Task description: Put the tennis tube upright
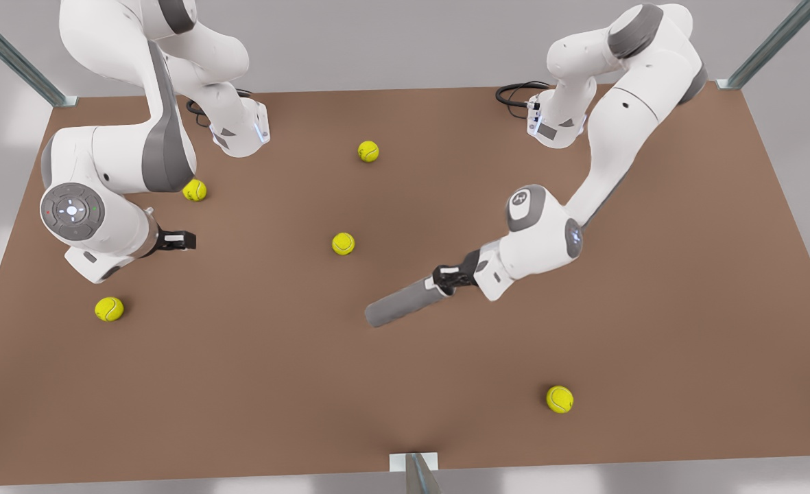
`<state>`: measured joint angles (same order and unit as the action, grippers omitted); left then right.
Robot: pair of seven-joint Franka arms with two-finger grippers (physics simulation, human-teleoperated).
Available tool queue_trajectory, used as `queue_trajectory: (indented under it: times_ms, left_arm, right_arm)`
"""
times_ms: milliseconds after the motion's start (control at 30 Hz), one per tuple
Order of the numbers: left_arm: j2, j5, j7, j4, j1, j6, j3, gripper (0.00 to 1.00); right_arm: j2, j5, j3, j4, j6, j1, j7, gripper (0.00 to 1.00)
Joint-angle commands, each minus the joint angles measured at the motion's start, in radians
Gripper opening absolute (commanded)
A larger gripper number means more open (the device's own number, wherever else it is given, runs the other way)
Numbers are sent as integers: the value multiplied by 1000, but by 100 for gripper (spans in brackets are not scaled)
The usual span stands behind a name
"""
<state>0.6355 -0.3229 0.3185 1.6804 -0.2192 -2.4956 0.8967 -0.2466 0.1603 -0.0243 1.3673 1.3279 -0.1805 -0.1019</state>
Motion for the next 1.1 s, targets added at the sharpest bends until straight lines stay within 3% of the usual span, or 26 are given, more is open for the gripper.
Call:
queue_trajectory:
  times_ms: [0, 633, 1033, 1067]
  left_arm:
    - [-17, 99, 206, -1, -9, 179, -9, 21]
    - [-177, 567, 478, -5, -88, 514, -27, 21]
    - [-172, 607, 502, -5, -92, 549, -30, 21]
    - [-172, 607, 501, -5, -92, 549, -30, 47]
  right_arm:
    - [1, -1, 0, 0, -1, 0, -1, 100]
    - [0, -2, 1, 3, -12, 0, 1, 100]
    - [0, -1, 1, 4, -18, -2, -1, 100]
    - [0, -1, 1, 4, -18, -2, -1, 100]
